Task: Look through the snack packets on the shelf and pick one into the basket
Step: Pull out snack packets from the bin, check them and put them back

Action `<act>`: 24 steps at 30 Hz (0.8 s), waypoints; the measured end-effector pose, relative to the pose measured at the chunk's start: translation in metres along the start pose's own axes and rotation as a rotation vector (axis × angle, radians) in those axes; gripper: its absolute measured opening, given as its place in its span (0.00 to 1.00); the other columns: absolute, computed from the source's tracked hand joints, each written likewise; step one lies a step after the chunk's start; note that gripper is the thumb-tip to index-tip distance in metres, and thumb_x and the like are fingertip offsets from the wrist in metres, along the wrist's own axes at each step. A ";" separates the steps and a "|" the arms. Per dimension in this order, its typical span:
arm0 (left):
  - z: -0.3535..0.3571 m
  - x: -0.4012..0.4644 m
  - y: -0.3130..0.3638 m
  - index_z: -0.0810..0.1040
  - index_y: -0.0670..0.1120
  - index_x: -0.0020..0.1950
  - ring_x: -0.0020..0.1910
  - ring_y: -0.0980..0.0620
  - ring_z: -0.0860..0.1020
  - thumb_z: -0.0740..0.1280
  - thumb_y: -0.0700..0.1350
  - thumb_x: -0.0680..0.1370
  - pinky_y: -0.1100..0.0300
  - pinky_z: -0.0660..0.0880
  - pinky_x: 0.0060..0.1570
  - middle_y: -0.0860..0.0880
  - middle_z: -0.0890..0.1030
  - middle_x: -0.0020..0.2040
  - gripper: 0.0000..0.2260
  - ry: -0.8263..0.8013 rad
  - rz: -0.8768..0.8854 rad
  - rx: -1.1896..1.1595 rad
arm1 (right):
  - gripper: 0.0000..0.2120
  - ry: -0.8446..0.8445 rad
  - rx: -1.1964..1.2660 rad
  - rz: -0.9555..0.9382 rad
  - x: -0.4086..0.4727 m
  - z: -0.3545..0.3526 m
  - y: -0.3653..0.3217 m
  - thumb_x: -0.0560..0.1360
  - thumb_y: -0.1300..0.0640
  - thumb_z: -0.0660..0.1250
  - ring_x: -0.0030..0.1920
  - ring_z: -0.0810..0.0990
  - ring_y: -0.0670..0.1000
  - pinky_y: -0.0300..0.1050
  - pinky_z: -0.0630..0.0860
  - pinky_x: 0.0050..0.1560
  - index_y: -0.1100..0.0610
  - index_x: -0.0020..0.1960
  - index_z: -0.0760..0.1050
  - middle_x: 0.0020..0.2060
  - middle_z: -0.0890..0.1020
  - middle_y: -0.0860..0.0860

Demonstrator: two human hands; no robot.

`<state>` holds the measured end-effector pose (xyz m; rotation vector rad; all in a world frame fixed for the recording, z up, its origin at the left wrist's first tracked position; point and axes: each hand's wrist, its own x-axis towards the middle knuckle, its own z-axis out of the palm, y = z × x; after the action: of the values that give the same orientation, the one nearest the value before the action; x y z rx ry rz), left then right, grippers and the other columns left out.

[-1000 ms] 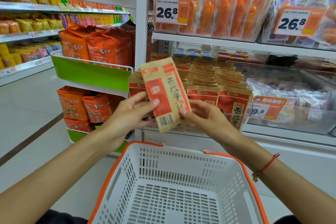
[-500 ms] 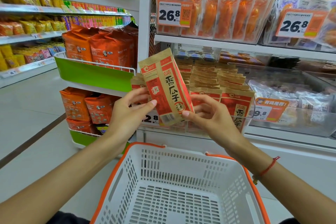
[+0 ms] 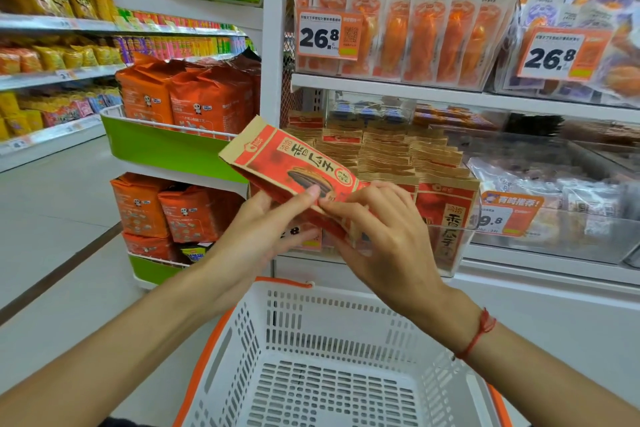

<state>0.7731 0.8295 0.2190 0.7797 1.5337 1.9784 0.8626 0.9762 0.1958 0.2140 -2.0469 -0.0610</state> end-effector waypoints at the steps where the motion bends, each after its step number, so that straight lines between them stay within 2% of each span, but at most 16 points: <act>1: -0.003 0.001 0.000 0.77 0.50 0.60 0.54 0.53 0.83 0.65 0.45 0.79 0.61 0.81 0.48 0.51 0.84 0.55 0.11 -0.020 -0.023 -0.013 | 0.15 -0.043 0.018 0.008 -0.001 0.000 0.001 0.73 0.54 0.73 0.50 0.75 0.53 0.46 0.68 0.56 0.57 0.58 0.79 0.49 0.81 0.54; 4: -0.012 0.002 0.000 0.76 0.50 0.63 0.56 0.53 0.82 0.65 0.44 0.79 0.58 0.81 0.51 0.51 0.84 0.56 0.12 -0.067 -0.038 0.057 | 0.16 -0.199 0.061 0.028 -0.004 -0.003 0.003 0.74 0.49 0.70 0.58 0.73 0.54 0.46 0.65 0.60 0.54 0.60 0.80 0.57 0.79 0.53; 6: -0.016 0.002 0.000 0.75 0.49 0.64 0.55 0.54 0.82 0.65 0.44 0.80 0.60 0.81 0.48 0.51 0.84 0.56 0.13 -0.068 -0.021 0.116 | 0.15 -0.241 0.105 0.060 -0.004 -0.004 0.001 0.76 0.48 0.67 0.61 0.72 0.53 0.45 0.64 0.63 0.52 0.60 0.81 0.59 0.78 0.51; 8: -0.016 0.003 -0.001 0.74 0.47 0.65 0.54 0.53 0.83 0.65 0.43 0.79 0.60 0.81 0.47 0.51 0.84 0.56 0.14 -0.050 -0.009 0.130 | 0.12 -0.197 0.157 0.122 -0.003 -0.005 -0.002 0.77 0.50 0.66 0.60 0.73 0.52 0.44 0.67 0.61 0.51 0.58 0.82 0.58 0.78 0.50; 11: -0.013 0.004 -0.001 0.73 0.49 0.66 0.54 0.54 0.82 0.66 0.44 0.78 0.58 0.81 0.51 0.51 0.83 0.58 0.16 -0.030 0.024 0.180 | 0.12 -0.066 0.218 0.249 0.002 -0.007 -0.002 0.77 0.52 0.66 0.59 0.73 0.50 0.48 0.72 0.58 0.53 0.57 0.82 0.57 0.78 0.50; 13: -0.013 0.005 -0.001 0.73 0.52 0.65 0.55 0.56 0.82 0.67 0.44 0.77 0.61 0.80 0.51 0.53 0.82 0.58 0.16 -0.026 0.077 0.235 | 0.16 -0.020 0.260 0.380 0.007 -0.010 -0.001 0.77 0.52 0.67 0.63 0.71 0.48 0.46 0.71 0.62 0.52 0.63 0.76 0.61 0.74 0.49; 16: -0.013 0.005 0.002 0.73 0.55 0.63 0.56 0.63 0.80 0.67 0.43 0.77 0.69 0.77 0.48 0.57 0.82 0.57 0.16 -0.076 0.155 0.296 | 0.31 -0.117 0.446 0.673 0.015 -0.021 0.002 0.76 0.46 0.68 0.69 0.64 0.40 0.35 0.63 0.68 0.49 0.75 0.60 0.68 0.65 0.43; 18: -0.011 0.006 0.006 0.72 0.55 0.65 0.58 0.66 0.77 0.66 0.43 0.78 0.73 0.74 0.51 0.60 0.80 0.59 0.17 -0.134 0.196 0.352 | 0.36 -0.192 0.623 0.855 0.024 -0.028 0.006 0.74 0.42 0.65 0.67 0.67 0.39 0.39 0.67 0.66 0.48 0.77 0.54 0.69 0.66 0.42; 20: -0.008 0.012 0.015 0.71 0.57 0.64 0.59 0.69 0.75 0.66 0.42 0.78 0.76 0.71 0.52 0.64 0.79 0.57 0.17 -0.171 0.232 0.389 | 0.33 -0.220 0.745 0.899 0.034 -0.035 0.014 0.74 0.42 0.62 0.61 0.73 0.35 0.37 0.73 0.57 0.47 0.76 0.58 0.65 0.72 0.41; 22: -0.006 0.023 0.029 0.71 0.58 0.63 0.58 0.71 0.75 0.66 0.43 0.77 0.76 0.71 0.53 0.67 0.79 0.56 0.17 -0.184 0.269 0.407 | 0.23 -0.281 0.824 0.860 0.046 -0.041 0.024 0.77 0.46 0.60 0.57 0.76 0.33 0.34 0.76 0.51 0.46 0.72 0.64 0.62 0.76 0.40; 24: -0.004 0.039 0.044 0.70 0.57 0.64 0.58 0.70 0.76 0.66 0.44 0.76 0.74 0.72 0.57 0.65 0.77 0.58 0.18 -0.188 0.322 0.443 | 0.17 -0.403 0.863 0.797 0.060 -0.045 0.035 0.80 0.50 0.60 0.58 0.77 0.37 0.38 0.76 0.56 0.43 0.68 0.67 0.61 0.77 0.40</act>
<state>0.7411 0.8440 0.2659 1.4288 1.8449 1.7227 0.8709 1.0025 0.2746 -0.1158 -2.2918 1.3722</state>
